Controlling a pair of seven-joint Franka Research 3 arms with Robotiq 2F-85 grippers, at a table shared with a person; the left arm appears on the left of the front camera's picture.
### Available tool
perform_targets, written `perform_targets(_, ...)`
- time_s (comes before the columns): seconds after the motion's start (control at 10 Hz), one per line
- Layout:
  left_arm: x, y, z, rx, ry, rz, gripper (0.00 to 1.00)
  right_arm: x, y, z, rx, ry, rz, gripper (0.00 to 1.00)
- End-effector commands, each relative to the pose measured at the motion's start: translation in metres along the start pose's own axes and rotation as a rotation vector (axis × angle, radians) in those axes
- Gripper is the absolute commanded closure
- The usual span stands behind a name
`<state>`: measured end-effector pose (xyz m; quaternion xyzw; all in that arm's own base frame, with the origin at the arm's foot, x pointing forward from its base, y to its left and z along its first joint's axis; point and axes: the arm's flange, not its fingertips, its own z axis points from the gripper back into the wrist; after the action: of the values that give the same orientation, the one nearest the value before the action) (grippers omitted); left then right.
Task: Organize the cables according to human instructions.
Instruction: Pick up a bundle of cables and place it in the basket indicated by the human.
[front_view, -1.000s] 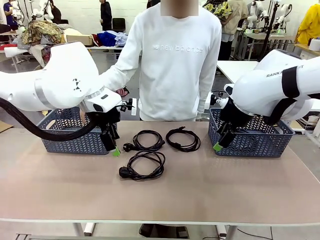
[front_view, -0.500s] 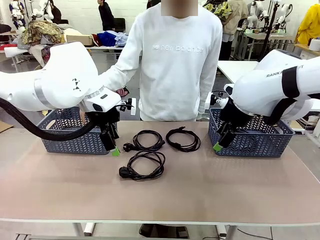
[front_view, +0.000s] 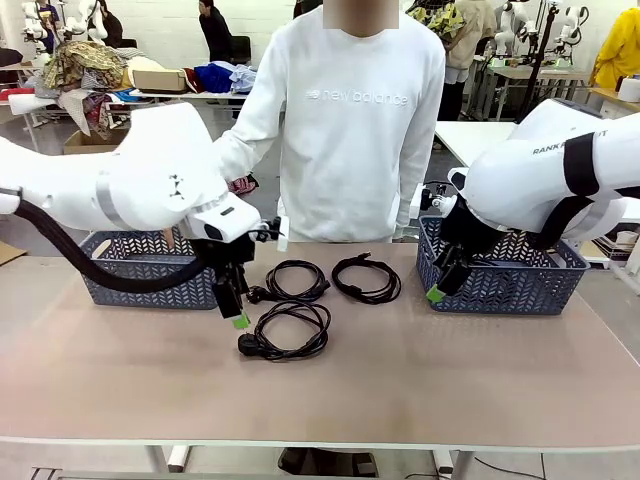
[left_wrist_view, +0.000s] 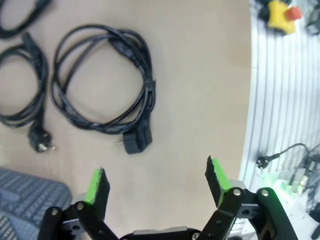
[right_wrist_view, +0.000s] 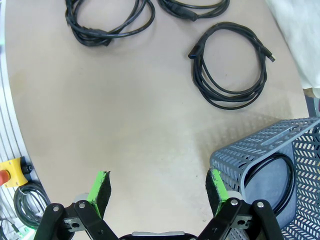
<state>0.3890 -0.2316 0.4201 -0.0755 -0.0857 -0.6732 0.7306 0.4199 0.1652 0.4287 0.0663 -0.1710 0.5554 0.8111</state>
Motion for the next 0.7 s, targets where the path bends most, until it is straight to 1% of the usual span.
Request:
perform_targets(0.0, 0.013, 0.002, -0.013, -0.017, 0.044, -0.084, 0.0, 0.001, 0.001, 0.0, -0.003, -0.001, -0.002, 0.0)
perform_targets(0.1, 0.019, 0.001, -0.023, -0.032, 0.059, -0.116, 0.0, 0.001, 0.001, 0.0, -0.003, -0.001, -0.002, 0.0)
perform_targets(0.2, 0.025, 0.0, -0.035, -0.04, 0.057, -0.173, 0.0, 0.001, 0.001, 0.0, -0.003, -0.001, -0.002, 0.0)
perform_targets(0.3, 0.03, 0.001, -0.045, -0.05, 0.054, -0.201, 0.0, 0.001, 0.001, 0.0, -0.003, -0.001, -0.002, 0.0)
perform_targets(0.6, 0.044, 0.005, -0.071, -0.022, 0.087, -0.231, 0.0, 0.001, 0.001, 0.0, -0.003, -0.001, -0.002, 0.0)
